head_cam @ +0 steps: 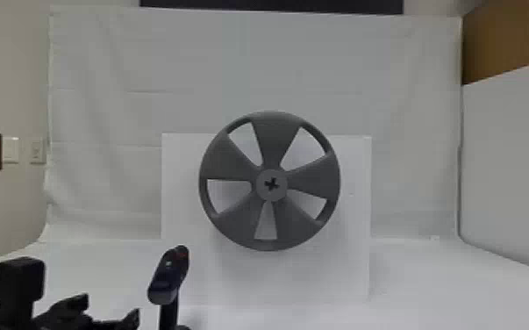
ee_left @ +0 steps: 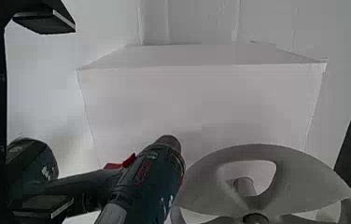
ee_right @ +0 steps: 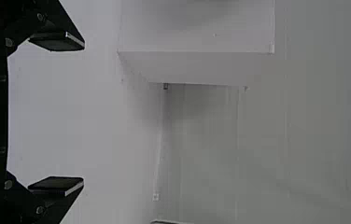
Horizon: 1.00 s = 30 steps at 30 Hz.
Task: Grasp the drill and bring into the middle of wheel
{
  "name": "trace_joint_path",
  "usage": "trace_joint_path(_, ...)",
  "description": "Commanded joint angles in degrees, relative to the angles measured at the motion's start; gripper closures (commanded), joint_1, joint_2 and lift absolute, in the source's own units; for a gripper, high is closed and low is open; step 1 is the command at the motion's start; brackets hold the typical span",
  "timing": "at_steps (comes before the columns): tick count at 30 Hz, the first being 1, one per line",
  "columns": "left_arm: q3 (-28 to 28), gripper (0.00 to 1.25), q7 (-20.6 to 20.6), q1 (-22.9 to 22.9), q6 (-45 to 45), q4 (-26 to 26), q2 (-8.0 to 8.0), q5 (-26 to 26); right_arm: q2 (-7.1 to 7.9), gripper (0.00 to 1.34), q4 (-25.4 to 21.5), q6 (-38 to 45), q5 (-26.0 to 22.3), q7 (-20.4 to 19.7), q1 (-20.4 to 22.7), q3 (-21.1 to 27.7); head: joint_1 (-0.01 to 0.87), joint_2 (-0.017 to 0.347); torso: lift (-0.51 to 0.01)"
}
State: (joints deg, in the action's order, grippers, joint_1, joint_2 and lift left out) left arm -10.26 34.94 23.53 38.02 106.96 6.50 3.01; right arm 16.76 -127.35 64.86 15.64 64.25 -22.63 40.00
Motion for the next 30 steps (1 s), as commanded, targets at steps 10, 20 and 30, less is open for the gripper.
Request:
trace_joint_path(10,-4.2,0.00,-2.1,1.3,0.3,-1.0,1.23,0.2,0.82,0.26,0.0,0.0,0.0,0.0,-0.5,0.3,0.000,0.000,-0.406)
trace_joint_path(20,-4.5,0.04,-13.5,0.2,0.3,-0.1,1.14,6.9,2.22,0.26,0.0,0.0,0.2,-2.1,-1.8,-0.7,0.000,0.000,-0.406)
trace_joint_path(30,-2.5,0.04,-18.8,0.1,0.1,3.4,1.14,2.4,3.19,0.26,0.0,0.2,-6.3,-11.4,-2.9,0.1,0.000,0.000,-0.406)
